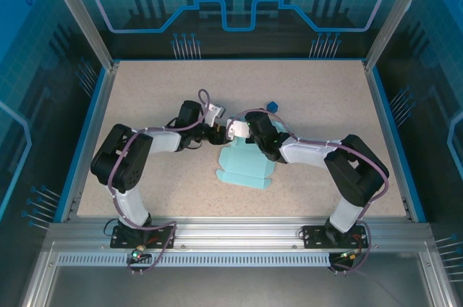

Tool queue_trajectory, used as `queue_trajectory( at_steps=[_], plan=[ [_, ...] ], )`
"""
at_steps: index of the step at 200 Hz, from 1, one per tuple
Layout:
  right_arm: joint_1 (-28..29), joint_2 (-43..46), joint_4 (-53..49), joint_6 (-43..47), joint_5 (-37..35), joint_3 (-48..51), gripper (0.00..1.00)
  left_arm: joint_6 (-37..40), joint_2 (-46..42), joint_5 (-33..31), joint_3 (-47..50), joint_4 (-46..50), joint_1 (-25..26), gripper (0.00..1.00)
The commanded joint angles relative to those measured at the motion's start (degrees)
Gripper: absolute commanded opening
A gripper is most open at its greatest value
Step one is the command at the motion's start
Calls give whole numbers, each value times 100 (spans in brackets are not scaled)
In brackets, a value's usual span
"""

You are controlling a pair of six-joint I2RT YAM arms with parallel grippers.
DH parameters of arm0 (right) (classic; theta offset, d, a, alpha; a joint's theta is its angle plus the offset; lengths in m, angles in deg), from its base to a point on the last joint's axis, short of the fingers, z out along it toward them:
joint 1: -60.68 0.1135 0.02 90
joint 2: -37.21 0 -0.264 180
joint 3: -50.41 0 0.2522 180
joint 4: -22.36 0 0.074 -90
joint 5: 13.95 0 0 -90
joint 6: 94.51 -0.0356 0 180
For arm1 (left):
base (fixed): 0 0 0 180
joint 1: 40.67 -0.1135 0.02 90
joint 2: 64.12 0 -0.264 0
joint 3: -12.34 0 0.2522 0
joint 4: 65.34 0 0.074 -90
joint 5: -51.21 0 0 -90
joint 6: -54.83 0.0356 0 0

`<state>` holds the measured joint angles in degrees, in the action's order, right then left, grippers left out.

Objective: Fold the paper box

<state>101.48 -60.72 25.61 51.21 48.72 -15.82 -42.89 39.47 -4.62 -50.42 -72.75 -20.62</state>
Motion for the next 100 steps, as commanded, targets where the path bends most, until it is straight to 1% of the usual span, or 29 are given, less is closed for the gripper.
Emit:
queue_trajectory(
  at_steps=[1,20,59,82,100],
  plan=[
    [-50,142,-33,-90,193,-36,0,-111,-17,125,144,-385,49,52],
    [-45,197,77,-140,228,29,0,-81,-13,92,190,-409,68,48],
    [53,281,335,-138,85,64,0,43,-78,-102,209,-425,95,45],
    [86,279,447,-187,-13,19,0,131,-69,-268,168,-388,101,45],
    [109,203,533,-191,-108,0,0,160,-83,-310,125,-384,95,48]
  ],
)
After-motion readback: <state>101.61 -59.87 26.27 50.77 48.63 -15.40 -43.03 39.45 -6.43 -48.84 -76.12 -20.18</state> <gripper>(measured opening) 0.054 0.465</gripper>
